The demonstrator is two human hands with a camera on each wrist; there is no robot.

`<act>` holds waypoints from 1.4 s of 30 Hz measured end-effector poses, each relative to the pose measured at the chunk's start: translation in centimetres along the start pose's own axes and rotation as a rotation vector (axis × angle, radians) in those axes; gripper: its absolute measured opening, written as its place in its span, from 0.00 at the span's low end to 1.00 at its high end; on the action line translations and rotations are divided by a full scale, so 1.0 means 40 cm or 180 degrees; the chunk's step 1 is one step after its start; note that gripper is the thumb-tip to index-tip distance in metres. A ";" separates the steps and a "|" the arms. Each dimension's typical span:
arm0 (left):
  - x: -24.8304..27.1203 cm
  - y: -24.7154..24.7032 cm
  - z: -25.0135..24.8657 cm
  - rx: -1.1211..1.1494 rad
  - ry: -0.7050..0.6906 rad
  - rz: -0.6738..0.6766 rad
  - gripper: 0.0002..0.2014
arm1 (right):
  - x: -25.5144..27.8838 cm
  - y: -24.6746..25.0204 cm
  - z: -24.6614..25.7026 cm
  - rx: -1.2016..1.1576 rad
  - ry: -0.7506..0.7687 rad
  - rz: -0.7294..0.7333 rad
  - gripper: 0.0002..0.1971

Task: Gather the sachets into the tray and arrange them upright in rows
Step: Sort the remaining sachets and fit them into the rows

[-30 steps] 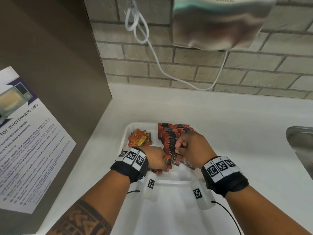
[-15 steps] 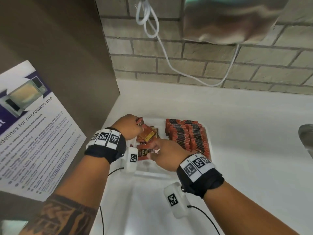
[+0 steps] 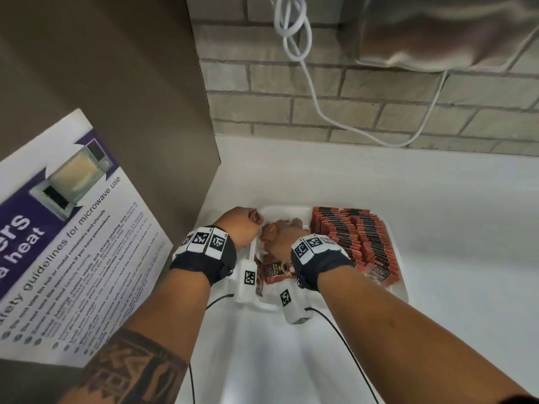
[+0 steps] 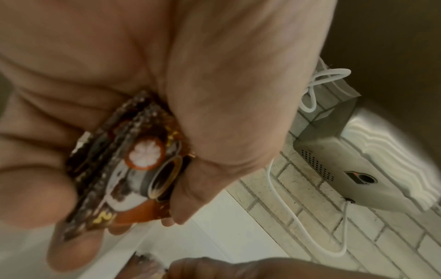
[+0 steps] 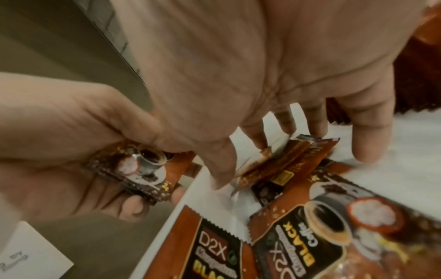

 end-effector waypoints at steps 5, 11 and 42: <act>-0.008 -0.001 0.012 0.0171 0.0103 0.0084 0.15 | 0.023 -0.006 -0.008 -0.0207 -0.0038 -0.0083 0.23; -0.009 -0.006 0.022 0.0444 0.0199 0.0153 0.14 | 0.038 -0.060 -0.007 -0.0584 -0.0174 -0.0137 0.21; 0.088 -0.044 -0.083 0.3043 -0.0709 0.1269 0.17 | 0.171 0.230 -0.121 -0.1992 0.0543 -0.1925 0.02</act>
Point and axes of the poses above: each hand's wrist, its own x-axis away from the middle knuckle, its own y-axis out of the back of the hand, z = x × y, the point moved 8 cm from there along -x, towards the middle knuckle, and after that the axes turned 12 degrees about x, right-handed, at the moved point
